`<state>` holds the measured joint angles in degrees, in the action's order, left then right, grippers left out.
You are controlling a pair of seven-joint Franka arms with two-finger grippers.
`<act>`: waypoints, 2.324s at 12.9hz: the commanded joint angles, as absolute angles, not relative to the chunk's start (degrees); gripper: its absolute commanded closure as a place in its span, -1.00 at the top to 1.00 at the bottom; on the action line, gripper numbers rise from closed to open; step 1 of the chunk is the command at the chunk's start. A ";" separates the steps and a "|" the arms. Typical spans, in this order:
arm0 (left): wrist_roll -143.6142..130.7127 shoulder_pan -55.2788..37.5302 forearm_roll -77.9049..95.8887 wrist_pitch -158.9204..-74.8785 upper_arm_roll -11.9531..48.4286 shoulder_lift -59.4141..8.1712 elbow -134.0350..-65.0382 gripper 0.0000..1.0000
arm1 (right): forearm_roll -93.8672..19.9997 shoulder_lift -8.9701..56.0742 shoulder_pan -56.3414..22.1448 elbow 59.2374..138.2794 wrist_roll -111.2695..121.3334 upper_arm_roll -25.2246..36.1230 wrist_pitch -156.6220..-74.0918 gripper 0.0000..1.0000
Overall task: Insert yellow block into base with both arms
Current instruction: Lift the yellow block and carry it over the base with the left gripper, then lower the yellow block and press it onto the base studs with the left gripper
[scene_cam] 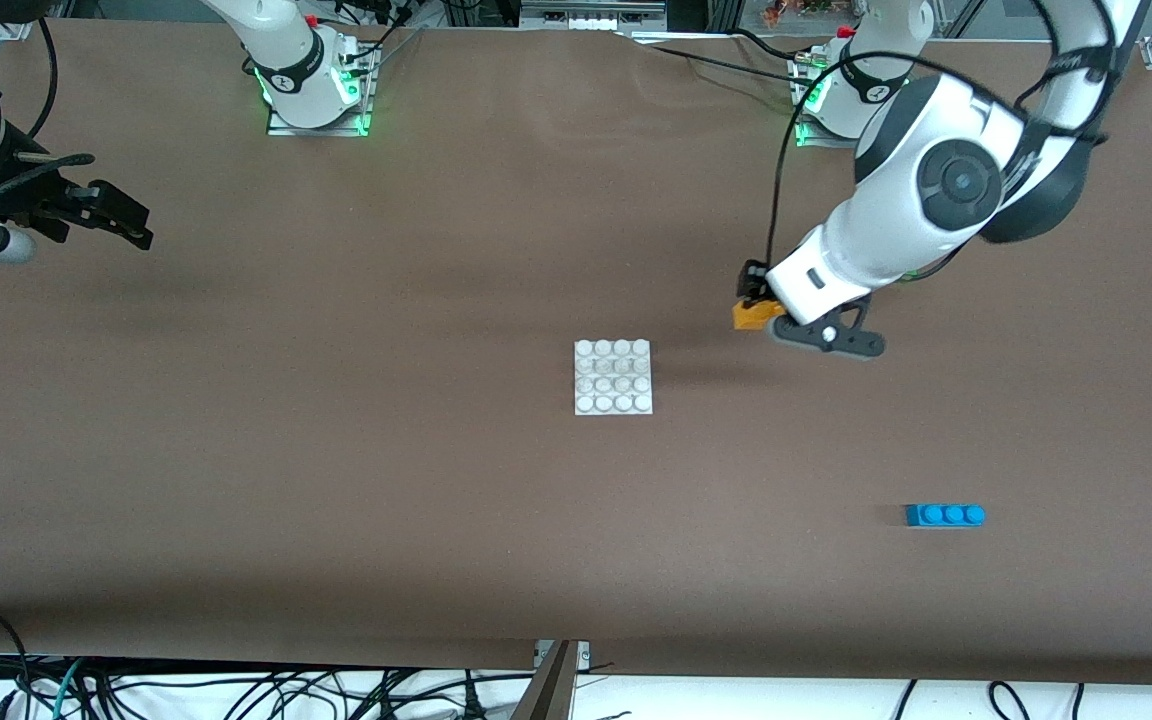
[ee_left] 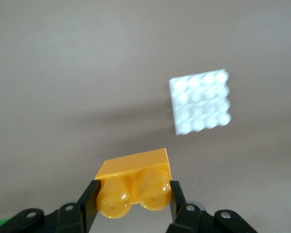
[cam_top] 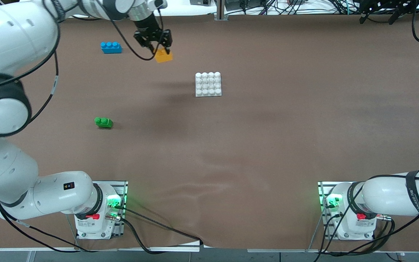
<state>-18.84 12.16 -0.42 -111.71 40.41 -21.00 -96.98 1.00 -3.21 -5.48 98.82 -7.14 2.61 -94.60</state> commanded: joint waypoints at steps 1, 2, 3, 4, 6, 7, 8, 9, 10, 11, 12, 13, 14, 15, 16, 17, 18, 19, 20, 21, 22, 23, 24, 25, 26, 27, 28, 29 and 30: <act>-21.18 8.10 -4.12 -118.35 40.08 -29.78 -91.76 0.04 | 0.18 -3.25 -5.27 98.53 -6.94 2.64 -94.75 1.00; -24.14 6.00 -5.96 -119.08 39.30 -30.75 -91.76 0.04 | 0.18 -3.25 -5.27 98.53 -6.94 2.64 -94.75 1.00; -26.43 3.89 -8.59 -119.27 38.33 -31.63 -91.50 0.04 | 0.18 -3.25 -5.27 98.53 -6.94 2.64 -94.75 1.00; -27.93 2.21 -10.53 -119.35 38.15 -32.34 -91.41 0.04 | 0.18 -3.25 -5.27 98.53 -6.94 2.64 -94.75 1.00; -31.62 0.97 -12.65 -121.98 37.97 -33.92 -91.23 0.05 | 0.18 -3.25 -5.27 98.53 -6.94 2.64 -94.75 1.00; -31.73 0.62 -14.40 -123.30 37.88 -34.27 -91.23 0.04 | 0.18 -3.25 -5.36 98.61 -6.94 2.64 -94.75 1.00; -31.99 0.53 -15.46 -124.79 37.88 -35.50 -91.23 -0.08 | 0.18 -3.25 -5.36 98.53 -6.94 2.64 -94.75 1.00; -32.25 -0.78 -15.38 -125.33 37.79 -37.16 -91.14 -0.08 | 0.18 -3.25 -5.27 98.53 -6.94 2.64 -94.75 1.00; -32.26 -1.66 -15.82 -126.29 36.92 -38.05 -91.14 -0.08 | 0.18 -3.25 -5.36 98.61 -6.94 2.64 -94.75 1.00; -32.34 -2.63 -16.08 -128.04 36.39 -38.58 -91.14 -0.08 | 0.18 -3.25 -5.36 98.61 -6.94 2.64 -94.75 1.00; -32.60 -3.51 -16.00 -128.58 35.95 -38.93 -91.06 -0.10 | 0.18 -3.25 -5.36 98.61 -6.94 2.64 -94.75 1.00; -33.39 -4.39 -16.08 -128.76 35.51 -39.11 -91.14 -0.10 | 0.18 -3.25 -5.36 98.61 -6.94 2.64 -94.75 1.00; -33.66 -5.61 -16.08 -130.15 34.64 -39.63 -91.14 -0.10 | 0.18 -3.25 -5.36 98.61 -6.94 2.64 -94.75 1.00; -34.62 -7.37 -16.17 -131.65 33.24 -39.81 -91.14 -0.09 | 0.18 -3.25 -5.36 98.61 -6.94 2.64 -94.75 1.00; -35.41 -9.91 -16.69 -132.01 31.31 -39.90 -91.14 -0.10 | 0.18 -3.25 -5.27 98.61 -6.94 2.64 -94.75 1.00; -36.64 -13.15 -17.57 -132.71 28.68 -40.42 -91.14 -0.09 | 0.18 -3.25 -5.36 98.61 -6.94 2.64 -94.75 1.00; -37.17 -16.23 -17.75 -133.41 25.87 -40.60 -91.14 -0.10 | 0.18 -3.25 -5.36 98.61 -6.94 2.64 -94.75 1.00; -37.18 -18.78 -17.93 -134.20 23.40 -40.69 -91.14 -0.09 | 0.18 -3.25 -5.36 98.61 -6.94 2.64 -94.75 1.00; -37.35 -20.37 -18.02 -134.73 22.16 -41.04 -91.14 -0.09 | 0.18 -3.25 -5.36 98.61 -6.94 2.64 -94.75 1.00; -38.31 -20.91 -17.93 -134.82 21.97 -41.39 -91.14 -0.09 | 0.18 -3.25 -5.36 98.61 -6.94 2.55 -94.75 1.00; -39.54 -21.18 -18.19 -134.82 21.97 -41.66 -91.14 -0.09 | 0.18 -3.25 -5.36 98.61 -6.94 2.64 -94.75 1.00; -39.55 -21.36 -18.19 -134.91 21.80 -41.92 -91.14 -0.09 | 0.18 -3.25 -5.36 98.61 -6.94 2.55 -94.75 1.00; -39.55 -21.36 -18.19 -134.91 21.80 -42.27 -91.23 -0.09 | 0.18 -3.25 -5.36 98.61 -6.94 2.55 -94.66 1.00; -39.38 -21.36 -18.54 -134.91 21.80 -42.36 -91.23 -0.09 | 0.18 -3.25 -5.36 98.61 -6.94 2.55 -94.66 1.00; -39.29 -21.27 -20.02 -134.91 21.80 -42.36 -91.23 -0.09 | 0.18 -3.25 -5.27 98.70 -6.94 2.55 -94.66 1.00; -39.29 -21.18 -21.34 -134.83 21.80 -42.36 -91.23 -0.08 | 0.18 -3.25 -5.36 98.70 -6.94 2.55 -94.66 1.00; -39.11 -21.18 -21.79 -134.74 21.80 -42.45 -91.32 -0.08 | 0.18 -3.25 -5.36 98.70 -6.94 2.55 -94.66 1.00; -39.11 -21.18 -21.80 -134.65 21.80 -42.36 -91.32 -0.08 | 0.18 -3.25 -5.27 98.70 -6.94 2.64 -94.66 1.00; -39.20 -21.18 -21.71 -134.65 21.80 -42.36 -91.32 -0.07 | 0.18 -3.25 -5.27 98.70 -6.94 2.55 -94.57 1.00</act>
<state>-38.14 -20.78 -19.93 -134.97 22.13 -41.07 -92.75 0.99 -3.08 -5.49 98.82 -7.14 2.62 -94.60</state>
